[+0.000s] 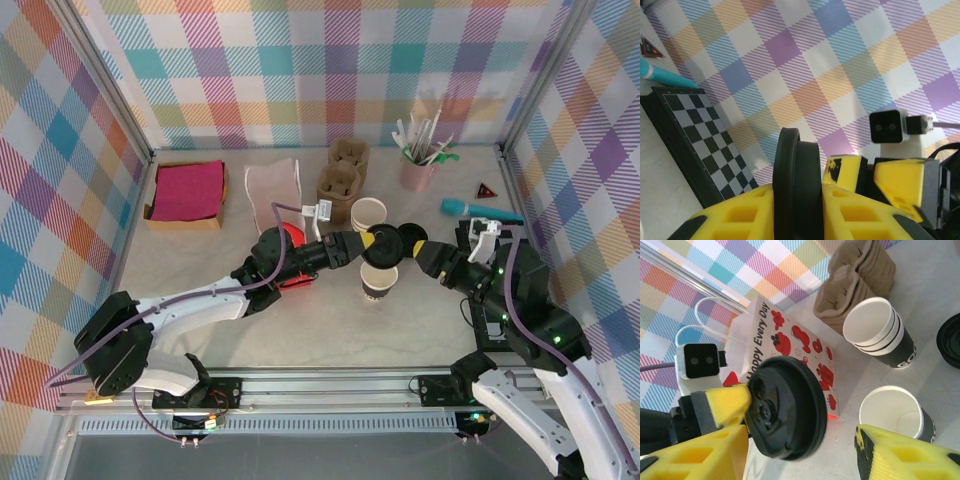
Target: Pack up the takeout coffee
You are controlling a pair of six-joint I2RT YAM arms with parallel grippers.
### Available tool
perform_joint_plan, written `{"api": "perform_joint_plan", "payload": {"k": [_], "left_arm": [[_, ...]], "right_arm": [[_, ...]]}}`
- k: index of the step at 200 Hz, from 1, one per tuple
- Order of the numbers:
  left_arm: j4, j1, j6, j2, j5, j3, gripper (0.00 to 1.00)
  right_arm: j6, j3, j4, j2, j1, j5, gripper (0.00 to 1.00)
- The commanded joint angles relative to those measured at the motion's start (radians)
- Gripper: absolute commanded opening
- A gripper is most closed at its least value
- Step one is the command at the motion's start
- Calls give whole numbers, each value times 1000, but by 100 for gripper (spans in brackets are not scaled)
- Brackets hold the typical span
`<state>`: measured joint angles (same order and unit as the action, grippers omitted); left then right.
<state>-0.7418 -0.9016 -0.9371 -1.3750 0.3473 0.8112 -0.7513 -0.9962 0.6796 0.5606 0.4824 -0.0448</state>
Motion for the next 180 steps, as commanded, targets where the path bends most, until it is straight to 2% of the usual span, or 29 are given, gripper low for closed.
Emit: {"api": "perform_joint_plan", "payload": {"k": [1,23,83,130,180], "left_arm": [[61,-26,49,1,-11,20,25],[51,-54,45,-38,-23,14,25],[-148,-83,-45,-205,-24,-14,25],[-145,-58,-34,-209,-23,-37,25],[-187,21,-51,-194,4,-106,25]], "right_arm": [[27,-33,32,-27,-9,8,59],[33,-37,51,-43,-8,26,59],[43,-44,70,-54,-8,34,59],[47,-35,78,-61,-8,42,59],[40,-13,58,-53,-8,38,59]]}}
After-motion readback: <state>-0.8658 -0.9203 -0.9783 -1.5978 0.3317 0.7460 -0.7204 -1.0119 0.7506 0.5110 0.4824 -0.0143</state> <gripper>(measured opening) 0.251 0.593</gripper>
